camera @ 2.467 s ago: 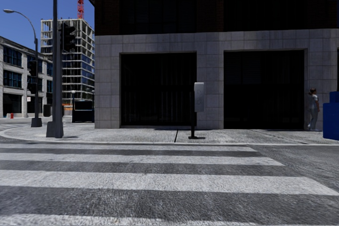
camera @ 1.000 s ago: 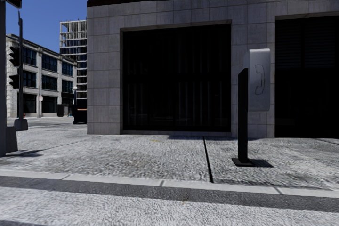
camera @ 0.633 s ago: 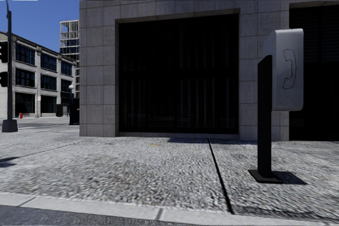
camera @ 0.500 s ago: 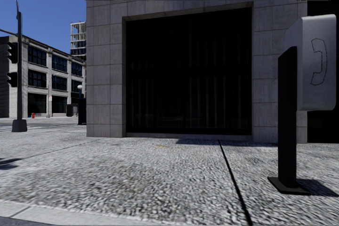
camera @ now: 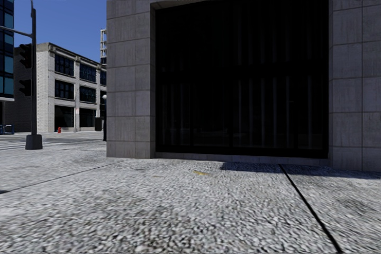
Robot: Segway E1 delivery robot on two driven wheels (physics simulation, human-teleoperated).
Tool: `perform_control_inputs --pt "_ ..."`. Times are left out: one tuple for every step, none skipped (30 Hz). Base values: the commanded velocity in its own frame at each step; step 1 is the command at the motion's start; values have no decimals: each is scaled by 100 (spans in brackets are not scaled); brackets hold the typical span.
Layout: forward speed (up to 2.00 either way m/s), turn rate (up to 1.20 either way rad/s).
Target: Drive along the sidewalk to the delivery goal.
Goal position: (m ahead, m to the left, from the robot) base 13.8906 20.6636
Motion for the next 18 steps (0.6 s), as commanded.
perform_control_inputs --pt "162 11" --pt "162 39" --pt "162 64" --pt "162 84" --pt "162 84" --pt "162 97" --pt "162 104" --pt "162 106" --pt "162 107" --pt "162 107" --pt "162 107" --pt "162 107" --pt "162 107" --pt "162 107" --pt "162 107" --pt "162 90" --pt "162 72" --pt "162 65"
